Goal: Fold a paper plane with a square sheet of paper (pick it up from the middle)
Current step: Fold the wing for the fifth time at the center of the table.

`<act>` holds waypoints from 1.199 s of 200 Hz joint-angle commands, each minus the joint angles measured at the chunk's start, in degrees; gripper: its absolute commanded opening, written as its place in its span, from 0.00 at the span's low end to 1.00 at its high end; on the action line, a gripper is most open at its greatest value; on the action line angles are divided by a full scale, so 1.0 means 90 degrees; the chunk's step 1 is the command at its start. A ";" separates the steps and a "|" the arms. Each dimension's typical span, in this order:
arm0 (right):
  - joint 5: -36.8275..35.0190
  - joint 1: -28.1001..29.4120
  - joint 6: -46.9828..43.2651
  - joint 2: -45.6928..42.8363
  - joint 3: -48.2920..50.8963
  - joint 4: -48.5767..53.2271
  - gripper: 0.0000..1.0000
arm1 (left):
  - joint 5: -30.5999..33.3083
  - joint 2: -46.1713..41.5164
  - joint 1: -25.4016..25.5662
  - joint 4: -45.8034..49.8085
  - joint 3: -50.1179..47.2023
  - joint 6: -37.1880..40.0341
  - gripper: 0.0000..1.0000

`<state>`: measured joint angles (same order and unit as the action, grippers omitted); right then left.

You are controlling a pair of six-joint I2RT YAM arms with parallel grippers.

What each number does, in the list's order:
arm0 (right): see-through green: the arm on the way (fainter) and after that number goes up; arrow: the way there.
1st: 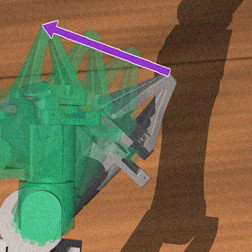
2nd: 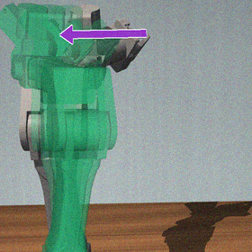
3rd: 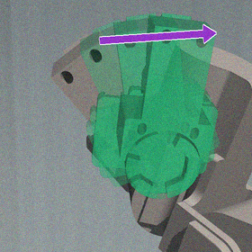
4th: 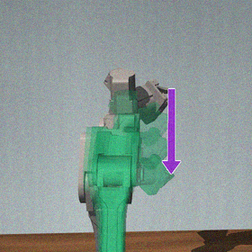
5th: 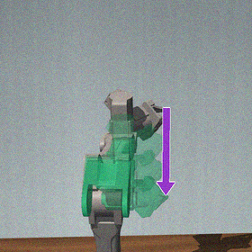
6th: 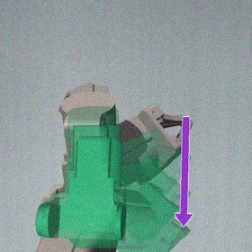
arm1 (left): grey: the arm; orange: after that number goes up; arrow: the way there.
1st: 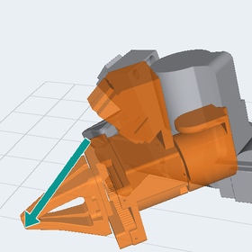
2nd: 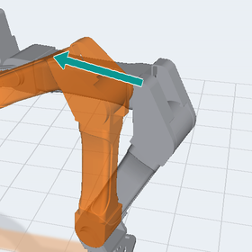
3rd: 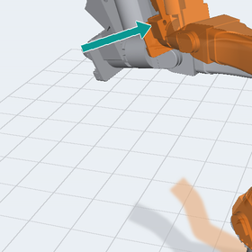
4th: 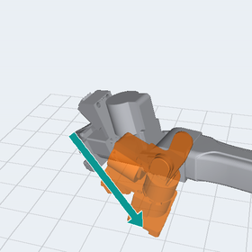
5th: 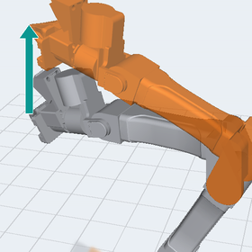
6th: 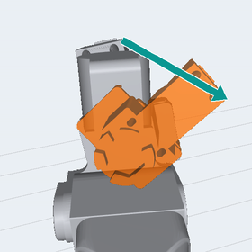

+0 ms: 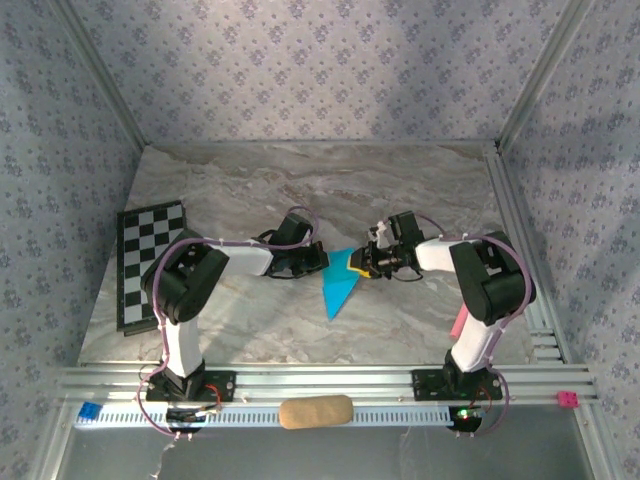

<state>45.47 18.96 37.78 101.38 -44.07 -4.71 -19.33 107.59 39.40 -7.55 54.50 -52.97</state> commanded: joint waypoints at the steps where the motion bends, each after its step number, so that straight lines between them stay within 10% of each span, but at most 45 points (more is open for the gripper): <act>1: 0.0334 -0.0048 -0.0411 0.0099 -0.0023 -0.0117 0.26 | -0.0068 0.0183 0.0076 0.0127 0.0110 0.0069 0.06; 99: 0.0432 -0.0134 -0.0772 0.0269 -0.0177 0.0360 0.08 | -0.0043 0.0108 0.0120 0.0059 0.0128 0.0173 0.09; 140: -0.0089 -0.0144 -0.0068 -0.0063 0.0051 0.0059 0.01 | 0.1263 -0.1070 0.0421 0.0303 -0.0156 0.0469 0.35; 240: -0.1596 -0.0125 0.2708 -0.1321 0.0853 -0.0469 0.03 | 0.3302 -0.1356 0.2414 0.1154 -0.0042 0.2732 0.38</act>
<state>34.33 17.41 57.43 91.81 -37.10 -9.76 5.41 92.31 58.98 -1.39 53.08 -35.44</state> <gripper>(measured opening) 0.051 0.370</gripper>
